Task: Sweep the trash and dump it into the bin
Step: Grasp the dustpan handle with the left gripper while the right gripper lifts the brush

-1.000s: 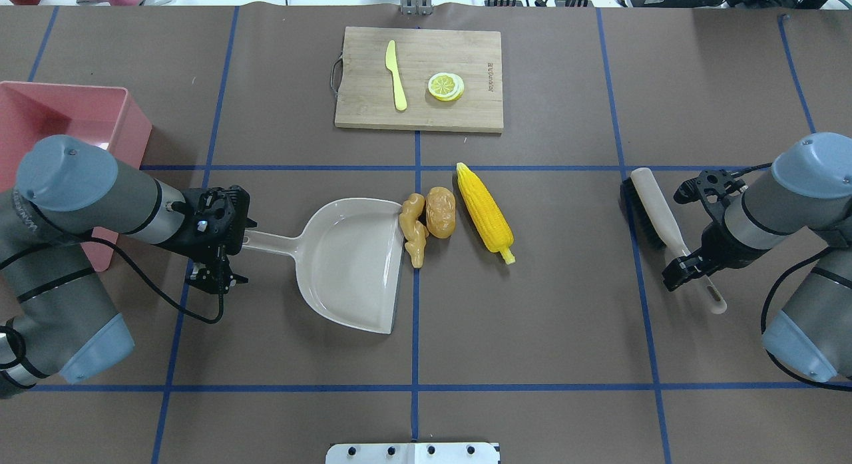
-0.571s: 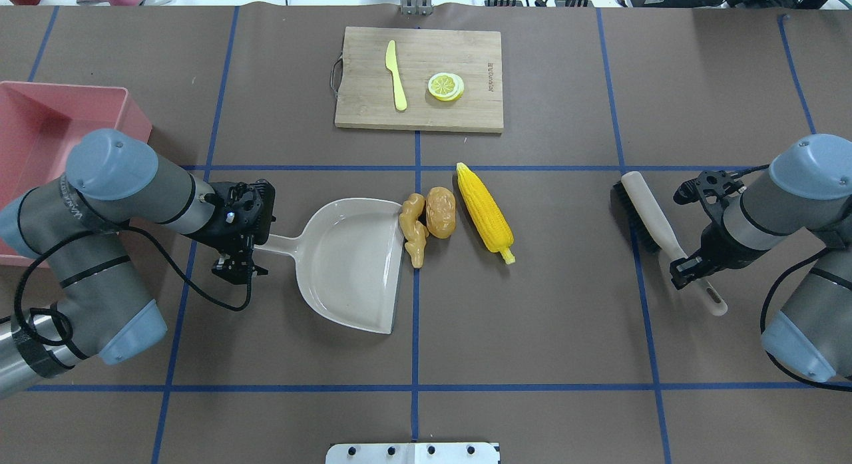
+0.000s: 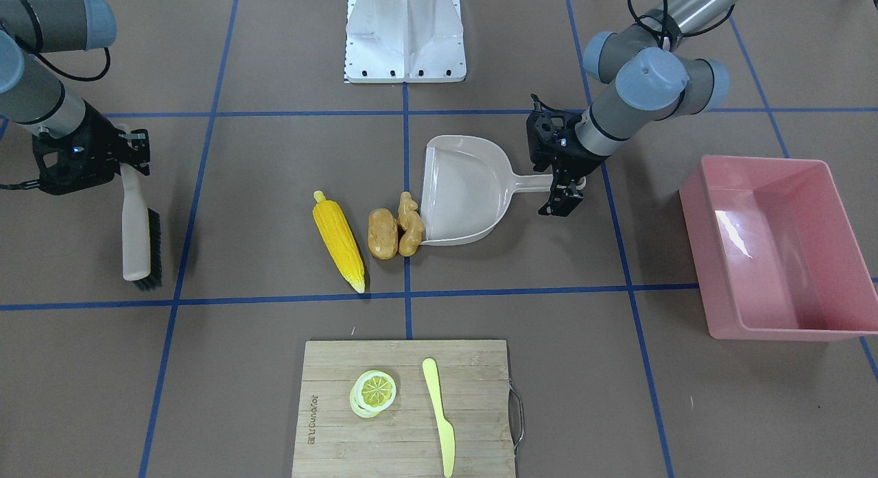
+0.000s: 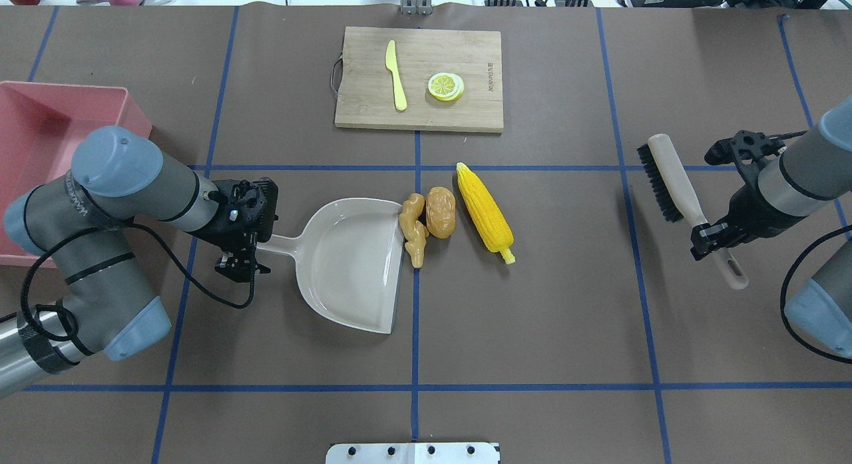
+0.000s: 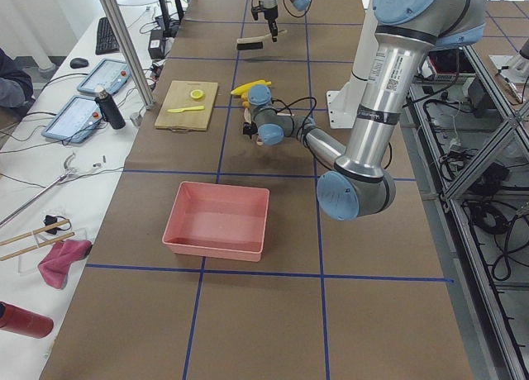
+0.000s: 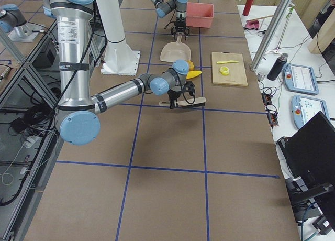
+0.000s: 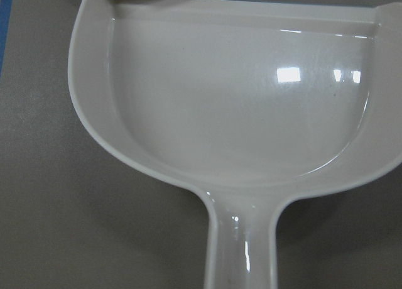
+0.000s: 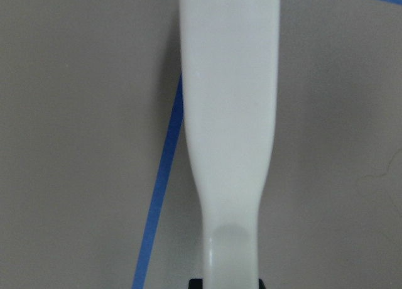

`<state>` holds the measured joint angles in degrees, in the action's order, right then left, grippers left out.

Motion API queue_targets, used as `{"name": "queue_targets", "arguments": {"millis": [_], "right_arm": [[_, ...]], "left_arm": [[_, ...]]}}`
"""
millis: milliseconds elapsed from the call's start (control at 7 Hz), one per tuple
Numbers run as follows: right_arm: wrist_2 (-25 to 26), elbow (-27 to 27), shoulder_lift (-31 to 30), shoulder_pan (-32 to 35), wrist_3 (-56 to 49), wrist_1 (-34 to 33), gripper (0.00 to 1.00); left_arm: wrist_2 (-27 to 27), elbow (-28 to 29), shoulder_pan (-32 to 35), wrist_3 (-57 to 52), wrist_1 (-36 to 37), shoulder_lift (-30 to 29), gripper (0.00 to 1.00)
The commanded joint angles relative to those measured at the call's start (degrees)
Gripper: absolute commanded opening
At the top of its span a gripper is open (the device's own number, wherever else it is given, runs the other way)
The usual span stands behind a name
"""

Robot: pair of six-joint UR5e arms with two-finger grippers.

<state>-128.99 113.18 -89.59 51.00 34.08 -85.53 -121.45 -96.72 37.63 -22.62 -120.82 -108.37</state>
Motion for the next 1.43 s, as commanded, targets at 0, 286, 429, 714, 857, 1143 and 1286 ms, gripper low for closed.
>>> {"name": "queue_targets", "arguments": {"millis": [0,286,429,714,857,1143,1286], "right_arm": [[0.5,3.9,2.9,0.6,5.6,-5.3,0.00],[4.8,4.0,11.9,-7.2,13.2,-13.9,0.00],[7.3,3.5,16.1,-11.0,15.0,-18.3,0.00],[8.7,0.0,20.6,-13.8,14.0,-20.7,0.00],[10.8,-1.2,21.6,-14.5,13.8,-21.5,0.00],[15.3,-8.4,27.5,-14.5,12.0,-21.6,0.00],[15.8,-11.1,30.2,-15.1,12.1,-22.3,0.00]], "left_arm": [[0.0,-0.2,-0.1,-0.1,0.4,-0.1,0.98],[-0.2,-0.3,0.0,-0.4,0.7,-0.2,0.98],[-0.3,-0.3,0.2,-0.4,0.6,-0.1,0.98],[-0.7,-0.3,0.3,-0.4,0.5,0.1,0.97],[-0.6,-0.2,0.3,-0.4,0.5,0.1,0.97],[-0.6,0.2,0.4,0.3,0.5,0.5,0.91],[-0.6,0.2,0.4,1.9,0.4,0.5,0.74]]}}
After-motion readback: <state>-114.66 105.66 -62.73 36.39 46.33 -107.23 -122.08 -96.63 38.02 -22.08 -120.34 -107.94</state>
